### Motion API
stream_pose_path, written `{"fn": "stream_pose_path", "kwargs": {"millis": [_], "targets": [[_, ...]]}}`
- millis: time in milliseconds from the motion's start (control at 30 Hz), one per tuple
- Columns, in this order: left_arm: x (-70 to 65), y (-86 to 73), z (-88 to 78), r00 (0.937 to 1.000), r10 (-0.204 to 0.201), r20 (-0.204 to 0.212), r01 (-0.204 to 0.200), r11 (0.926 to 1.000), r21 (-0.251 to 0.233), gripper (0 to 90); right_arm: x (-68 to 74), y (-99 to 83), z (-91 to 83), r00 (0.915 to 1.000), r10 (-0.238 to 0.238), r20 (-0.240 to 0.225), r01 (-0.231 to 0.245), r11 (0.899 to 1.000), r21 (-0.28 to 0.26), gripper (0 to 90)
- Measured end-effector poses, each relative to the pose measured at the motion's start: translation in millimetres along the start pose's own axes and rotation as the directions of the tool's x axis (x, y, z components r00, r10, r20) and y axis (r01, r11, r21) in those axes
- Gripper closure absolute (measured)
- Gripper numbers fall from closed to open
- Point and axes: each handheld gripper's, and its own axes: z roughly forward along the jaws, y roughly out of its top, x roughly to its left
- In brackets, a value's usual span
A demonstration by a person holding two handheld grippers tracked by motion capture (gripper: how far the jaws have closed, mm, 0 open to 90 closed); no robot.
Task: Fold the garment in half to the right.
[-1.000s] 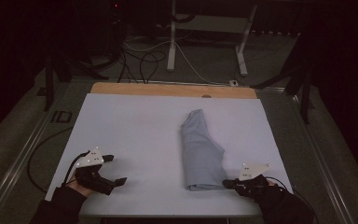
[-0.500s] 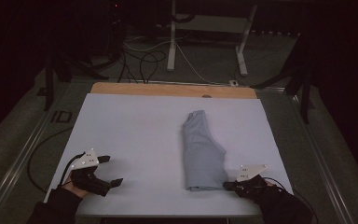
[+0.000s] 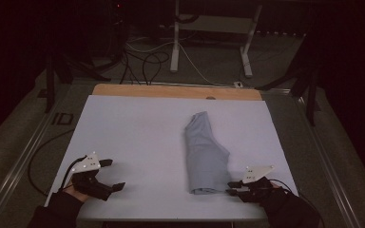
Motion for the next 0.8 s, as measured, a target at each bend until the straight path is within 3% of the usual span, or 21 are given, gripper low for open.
{"fn": "stream_pose_path", "kwargs": {"millis": [100, 233, 567, 800], "targets": [[-0.1, -0.9, -0.1, 1.0, 0.005, 0.002, -0.005, 1.0, -0.004, 0.6, -4.7, 13.3, -10.1, 0.9996, 0.016, 0.022, -0.015, 0.998, -0.069, 48.9], [0.1, -2.3, -0.3, 1.0, 0.004, 0.004, -0.004, 1.0, -0.007, 0.6, -10.2, 22.7, -15.7, 0.9988, 0.032, 0.037, -0.028, 0.993, -0.117, 40.8], [-0.8, -3.2, 1.1, 0.9999, 0.005, 0.014, -0.005, 0.9999, -0.011, 0.6, -25.8, 42.4, -15.5, 0.9931, 0.097, 0.066, -0.082, 0.976, -0.2, 11.5], [-2.2, -2.1, 1.3, 0.9997, 0.013, 0.02, -0.013, 0.9998, -0.013, 0.6, -32.7, 53.9, -9.0, 0.9932, 0.108, 0.042, -0.097, 0.971, -0.217, 8.6]]}}
